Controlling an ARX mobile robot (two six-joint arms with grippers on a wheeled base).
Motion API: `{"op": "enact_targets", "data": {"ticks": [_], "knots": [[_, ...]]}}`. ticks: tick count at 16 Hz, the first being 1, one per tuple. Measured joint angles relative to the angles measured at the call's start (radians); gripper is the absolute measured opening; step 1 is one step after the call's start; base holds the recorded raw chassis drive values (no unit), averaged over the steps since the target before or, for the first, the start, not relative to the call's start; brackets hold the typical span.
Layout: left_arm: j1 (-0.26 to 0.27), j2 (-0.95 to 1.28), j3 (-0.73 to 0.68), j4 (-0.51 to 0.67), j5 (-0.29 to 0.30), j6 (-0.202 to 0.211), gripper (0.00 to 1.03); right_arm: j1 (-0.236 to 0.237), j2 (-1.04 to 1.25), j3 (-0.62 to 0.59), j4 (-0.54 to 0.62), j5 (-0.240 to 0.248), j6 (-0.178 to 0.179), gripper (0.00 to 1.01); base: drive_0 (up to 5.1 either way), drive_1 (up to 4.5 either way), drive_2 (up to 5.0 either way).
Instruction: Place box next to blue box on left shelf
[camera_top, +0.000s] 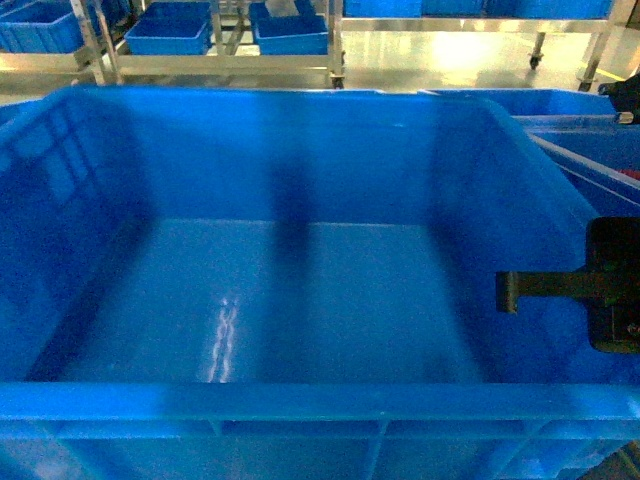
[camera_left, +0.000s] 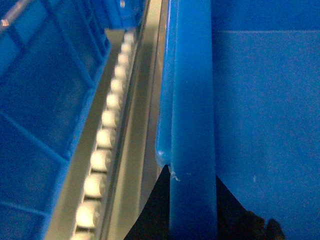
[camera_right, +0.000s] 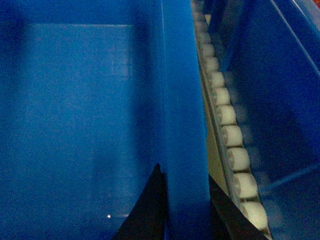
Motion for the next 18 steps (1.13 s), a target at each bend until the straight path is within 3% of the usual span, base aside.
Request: {"op": "enact_targets", "data": {"ticks": [1, 4, 5, 6, 8, 10, 11, 12, 13, 14, 15, 16, 17, 18], "knots": [[-0.011, 0.004, 0.000, -0.019, -0.008, -0.021, 0.09, -0.005, 0.001, -0.002, 0.000, 0.000, -0.019, 0.11, 0.0, 0.00, 0.0], [-0.018, 0.012, 0.016, -0.051, -0.026, -0.033, 0.09, -0.011, 0.001, 0.001, -0.014, -0.021, -0.016, 0.13, 0.0, 0.00, 0.0], [-0.023, 0.016, 0.016, -0.032, -0.043, -0.030, 0.13, -0.008, 0.005, 0.000, -0.009, -0.002, -0.021, 0.25, 0.0, 0.00, 0.0], [-0.040, 0.017, 0.003, 0.014, -0.098, -0.008, 0.23, -0.008, 0.006, -0.005, 0.019, 0.013, -0.024, 0.34, 0.0, 0.00, 0.0], [-0.037, -0.014, 0.002, 0.127, -0.133, 0.001, 0.43, -0.009, -0.024, -0.040, 0.136, 0.033, -0.032, 0.55, 0.0, 0.00, 0.0], [-0.024, -0.096, 0.020, 0.198, -0.155, 0.001, 0.65, 0.003, -0.114, -0.044, 0.296, 0.111, -0.082, 0.78, 0.0, 0.00, 0.0], [-0.022, -0.116, 0.026, 0.206, -0.154, 0.001, 0.76, 0.006, -0.157, -0.043, 0.335, 0.117, -0.095, 0.88, 0.0, 0.00, 0.0], [-0.023, -0.135, 0.019, 0.205, -0.140, 0.005, 0.89, 0.024, -0.179, -0.052, 0.352, 0.158, -0.122, 1.00, 0.0, 0.00, 0.0], [-0.025, -0.156, -0.003, 0.200, -0.136, 0.013, 0.99, 0.032, -0.174, -0.073, 0.339, 0.189, -0.150, 0.98, 0.0, 0.00, 0.0], [-0.024, -0.161, -0.013, 0.196, -0.137, 0.016, 0.97, 0.035, -0.165, -0.089, 0.338, 0.189, -0.165, 0.98, 0.0, 0.00, 0.0], [-0.022, -0.160, -0.013, 0.198, -0.139, 0.017, 0.98, 0.004, -0.156, -0.156, 0.565, 0.079, -0.208, 0.89, 0.0, 0.00, 0.0], [0.009, -0.153, -0.066, 0.381, -0.010, 0.008, 0.90, -0.038, -0.191, -0.241, 0.708, -0.022, -0.249, 0.78, 0.0, 0.00, 0.0], [0.021, -0.177, -0.146, 0.505, 0.119, -0.002, 0.77, -0.086, -0.260, -0.331, 0.793, -0.093, -0.275, 0.65, 0.0, 0.00, 0.0], [0.019, -0.218, -0.209, 0.551, 0.185, -0.008, 0.64, -0.130, -0.320, -0.376, 0.803, -0.135, -0.287, 0.52, 0.0, 0.00, 0.0]]}}
